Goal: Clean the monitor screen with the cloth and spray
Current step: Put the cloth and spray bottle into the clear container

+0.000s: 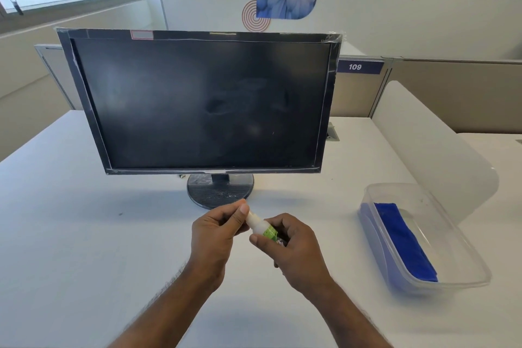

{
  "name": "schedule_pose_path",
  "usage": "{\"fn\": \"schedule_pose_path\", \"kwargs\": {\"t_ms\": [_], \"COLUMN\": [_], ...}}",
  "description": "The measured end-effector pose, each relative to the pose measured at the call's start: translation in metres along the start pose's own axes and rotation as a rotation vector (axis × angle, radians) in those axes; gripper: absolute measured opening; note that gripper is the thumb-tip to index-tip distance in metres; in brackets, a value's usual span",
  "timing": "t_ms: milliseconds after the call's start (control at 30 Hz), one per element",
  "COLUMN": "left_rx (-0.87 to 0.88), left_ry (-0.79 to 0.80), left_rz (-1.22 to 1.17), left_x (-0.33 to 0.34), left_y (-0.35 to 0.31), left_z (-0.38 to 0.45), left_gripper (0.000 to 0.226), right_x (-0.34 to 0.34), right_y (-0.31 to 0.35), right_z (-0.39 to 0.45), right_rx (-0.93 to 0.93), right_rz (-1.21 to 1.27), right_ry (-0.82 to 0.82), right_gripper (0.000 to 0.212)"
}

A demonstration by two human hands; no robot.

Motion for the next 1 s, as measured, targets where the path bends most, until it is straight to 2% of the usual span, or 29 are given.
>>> {"fn": "schedule_pose_path", "kwargs": {"t_ms": [233, 400, 500, 567, 667, 867, 1000], "left_rx": [0.108, 0.126, 0.106, 0.099, 0.126, 0.215, 0.247], "left_ry": [0.09, 0.204, 0.134, 0.085, 0.124, 0.238, 0.28], "left_rz": [0.127, 0.261, 0.556, 0.801, 1.073, 1.309, 1.376], "left_x": [0.015, 0.02, 0.013, 0.006, 0.0, 0.012, 0.033], "left_y": [-0.001, 0.017, 0.045, 0.07, 0.102, 0.139, 0.15], "left_z": [0.011, 0.023, 0.038, 0.048, 0.058, 0.06, 0.062], "left_gripper": [0.015, 0.037, 0.055, 0.054, 0.057, 0.071, 0.078], "right_x": [-0.008, -0.025, -0.036, -0.044, -0.057, -0.088, -0.119], "right_y": [-0.006, -0.014, -0.019, -0.022, -0.024, -0.027, -0.032], "right_z": [0.005, 0.009, 0.011, 0.01, 0.008, 0.006, 0.006], "right_rx": [0.012, 0.02, 0.034, 0.057, 0.071, 0.164, 0.15], "right_rz": [-0.092, -0.164, -0.194, -0.211, -0.219, -0.211, -0.2], "right_ry": [0.045, -0.037, -0.093, -0.113, -0.134, -0.18, -0.253], "right_gripper": [0.023, 0.024, 0.025, 0.029, 0.028, 0.038, 0.035]}}
Point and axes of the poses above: each hand's wrist, its own z-axis towards the middle knuckle, its own x-axis out of the palm, y = z × x, the point moved 1 cm from there along z, towards the middle knuckle, and after that the axes turned 4 degrees about -z, right-handed, at the moved point
